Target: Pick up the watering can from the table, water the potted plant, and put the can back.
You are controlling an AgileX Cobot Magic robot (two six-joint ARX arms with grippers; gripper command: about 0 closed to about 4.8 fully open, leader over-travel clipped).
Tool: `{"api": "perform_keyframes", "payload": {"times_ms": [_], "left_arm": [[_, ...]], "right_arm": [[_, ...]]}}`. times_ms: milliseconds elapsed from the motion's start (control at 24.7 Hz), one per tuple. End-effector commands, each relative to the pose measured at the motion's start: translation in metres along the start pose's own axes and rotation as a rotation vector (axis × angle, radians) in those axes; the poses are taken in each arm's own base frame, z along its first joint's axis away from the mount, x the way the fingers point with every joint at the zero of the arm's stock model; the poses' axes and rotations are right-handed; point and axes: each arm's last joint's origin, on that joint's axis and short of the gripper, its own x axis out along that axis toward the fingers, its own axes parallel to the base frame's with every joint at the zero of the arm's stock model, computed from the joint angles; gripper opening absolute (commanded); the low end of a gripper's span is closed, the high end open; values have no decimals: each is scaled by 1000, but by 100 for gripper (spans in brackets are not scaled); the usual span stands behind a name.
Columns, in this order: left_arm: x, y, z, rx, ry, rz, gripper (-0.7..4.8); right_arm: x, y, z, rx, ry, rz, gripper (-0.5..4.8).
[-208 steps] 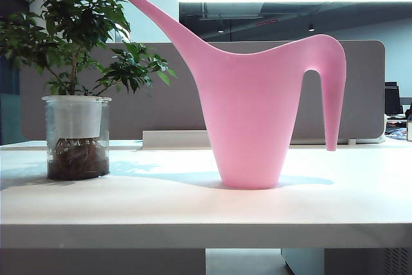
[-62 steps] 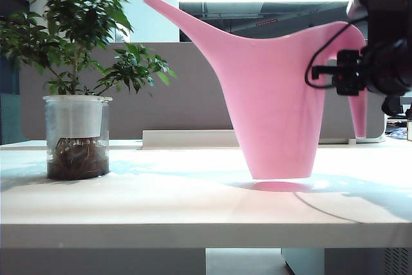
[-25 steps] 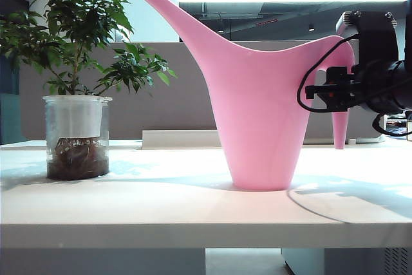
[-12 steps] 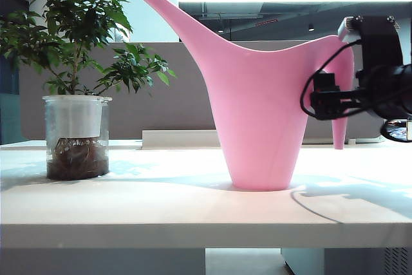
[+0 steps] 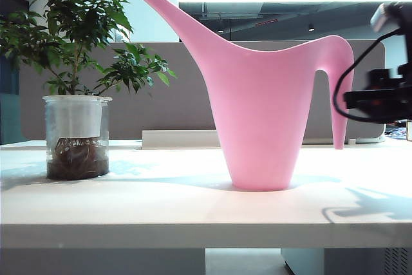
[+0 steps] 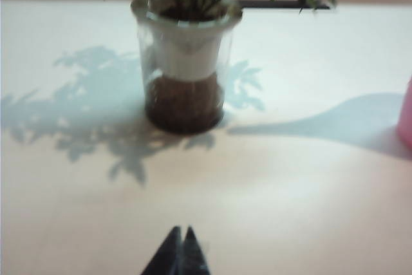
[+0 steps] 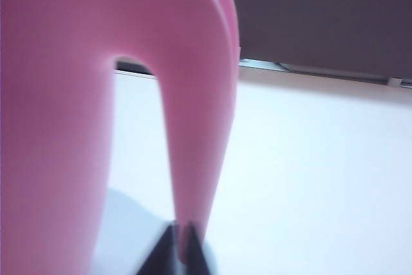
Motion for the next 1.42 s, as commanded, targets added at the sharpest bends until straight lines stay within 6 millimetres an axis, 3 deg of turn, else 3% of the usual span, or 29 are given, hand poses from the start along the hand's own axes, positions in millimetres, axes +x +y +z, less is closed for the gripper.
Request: {"api": "perform_keyframes", "payload": {"times_ms": [41, 324, 1094, 1418], "left_arm": [[3, 1, -11, 3, 6, -1, -5], [15, 3, -39, 0, 83, 3, -5], [17, 3, -43, -1, 80, 6, -5], [17, 11, -42, -25, 67, 86, -5]], "right_arm": [[-12, 0, 4, 6, -39, 26, -6], [-44, 0, -15, 7, 55, 31, -6], [-47, 2, -30, 8, 209, 73, -5], [-47, 2, -30, 8, 210, 73, -5]]}}
